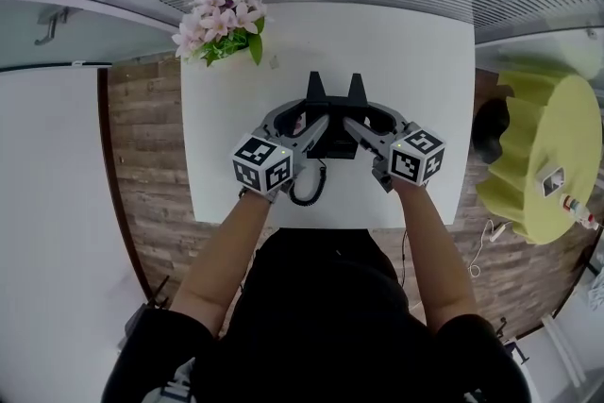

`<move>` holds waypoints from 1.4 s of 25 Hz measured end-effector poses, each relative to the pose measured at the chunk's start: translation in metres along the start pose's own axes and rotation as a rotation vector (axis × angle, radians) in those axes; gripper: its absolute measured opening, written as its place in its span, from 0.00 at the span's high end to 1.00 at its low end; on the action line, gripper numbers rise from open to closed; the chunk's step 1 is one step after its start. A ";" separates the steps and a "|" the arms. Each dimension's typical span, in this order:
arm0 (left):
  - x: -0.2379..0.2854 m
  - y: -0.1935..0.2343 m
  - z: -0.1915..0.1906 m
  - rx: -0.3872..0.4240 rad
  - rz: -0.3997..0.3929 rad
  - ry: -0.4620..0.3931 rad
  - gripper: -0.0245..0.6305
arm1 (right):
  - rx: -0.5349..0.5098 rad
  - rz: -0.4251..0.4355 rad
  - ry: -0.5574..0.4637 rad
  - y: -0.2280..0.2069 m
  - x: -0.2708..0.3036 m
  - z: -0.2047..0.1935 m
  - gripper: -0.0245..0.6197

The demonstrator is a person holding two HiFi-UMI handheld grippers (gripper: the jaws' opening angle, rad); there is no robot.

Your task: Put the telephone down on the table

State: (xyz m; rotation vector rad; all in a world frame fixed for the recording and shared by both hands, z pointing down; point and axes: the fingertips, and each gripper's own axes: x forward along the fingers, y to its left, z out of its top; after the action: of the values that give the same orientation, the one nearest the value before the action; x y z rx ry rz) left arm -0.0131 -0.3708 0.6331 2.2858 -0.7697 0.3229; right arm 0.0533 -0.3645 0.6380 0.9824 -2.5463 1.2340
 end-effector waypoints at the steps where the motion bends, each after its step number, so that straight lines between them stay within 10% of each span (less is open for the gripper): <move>1: 0.002 0.003 0.000 -0.008 0.001 0.003 0.64 | 0.009 0.000 0.001 -0.003 0.002 0.000 0.64; 35: 0.031 0.043 -0.004 -0.115 0.051 0.089 0.63 | 0.143 -0.083 0.079 -0.048 0.021 -0.001 0.62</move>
State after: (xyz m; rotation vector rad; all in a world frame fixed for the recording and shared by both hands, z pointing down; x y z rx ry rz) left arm -0.0147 -0.4073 0.6724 2.1328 -0.7826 0.3909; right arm 0.0662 -0.3953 0.6782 1.0344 -2.3602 1.4178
